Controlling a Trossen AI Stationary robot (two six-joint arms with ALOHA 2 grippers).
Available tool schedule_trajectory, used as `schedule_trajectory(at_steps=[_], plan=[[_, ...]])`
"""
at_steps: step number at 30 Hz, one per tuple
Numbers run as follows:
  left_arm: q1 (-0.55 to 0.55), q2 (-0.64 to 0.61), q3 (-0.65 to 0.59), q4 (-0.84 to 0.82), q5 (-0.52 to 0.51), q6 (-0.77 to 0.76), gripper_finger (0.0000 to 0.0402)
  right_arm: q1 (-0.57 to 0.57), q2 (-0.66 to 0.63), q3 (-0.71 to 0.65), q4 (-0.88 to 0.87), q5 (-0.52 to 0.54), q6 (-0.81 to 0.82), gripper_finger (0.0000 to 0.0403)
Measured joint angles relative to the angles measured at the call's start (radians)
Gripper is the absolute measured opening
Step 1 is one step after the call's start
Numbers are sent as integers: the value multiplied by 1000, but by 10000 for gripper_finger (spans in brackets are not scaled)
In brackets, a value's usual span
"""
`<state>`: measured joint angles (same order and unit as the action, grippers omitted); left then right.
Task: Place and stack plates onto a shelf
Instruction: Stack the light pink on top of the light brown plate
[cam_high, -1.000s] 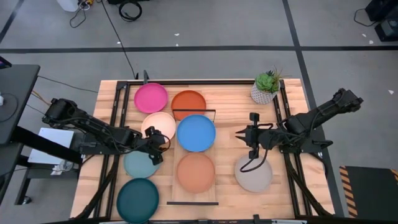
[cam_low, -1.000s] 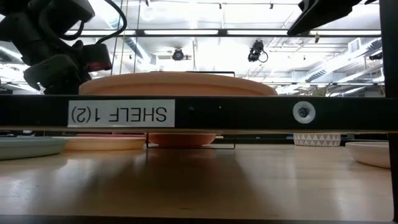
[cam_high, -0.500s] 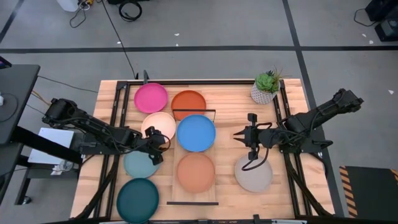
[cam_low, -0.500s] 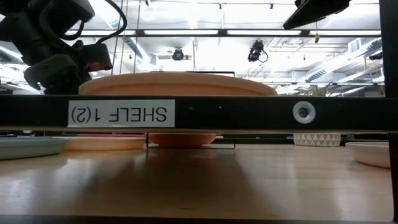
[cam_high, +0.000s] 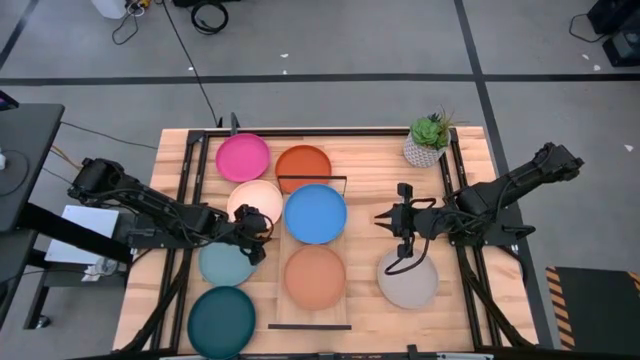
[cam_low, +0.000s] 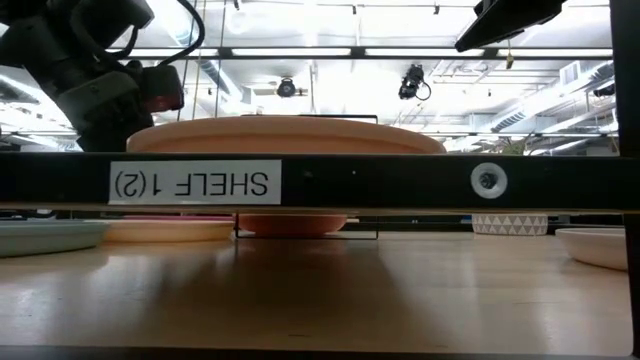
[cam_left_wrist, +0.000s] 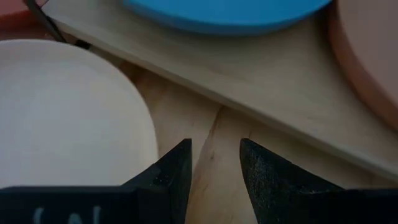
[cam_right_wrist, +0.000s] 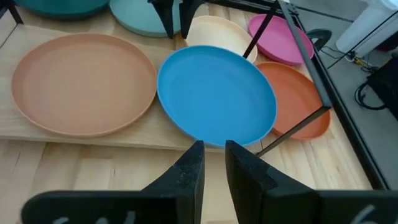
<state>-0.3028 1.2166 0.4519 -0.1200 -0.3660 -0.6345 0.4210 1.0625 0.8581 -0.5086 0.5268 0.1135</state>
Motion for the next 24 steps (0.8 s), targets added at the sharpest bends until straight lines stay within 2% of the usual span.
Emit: schedule_trajectory(at_steps=[5, 10, 14, 19, 24], plan=[[38, 0, 0, 10, 55, 35, 141, 0, 38, 0, -1, -28, 22, 70], [84, 0, 0, -1, 52, 207, 141, 3, 61, 0, -1, -31, 35, 70], [117, 9, 0, -95, 28, 348, 141, 3, 64, 0, -1, -35, 60, 70], [149, 57, 0, -127, 74, 373, 141, 4, 64, 0, -1, -56, 94, 70], [149, 100, 0, -124, 73, 403, 141, 4, 64, 0, 3, -57, 101, 70]])
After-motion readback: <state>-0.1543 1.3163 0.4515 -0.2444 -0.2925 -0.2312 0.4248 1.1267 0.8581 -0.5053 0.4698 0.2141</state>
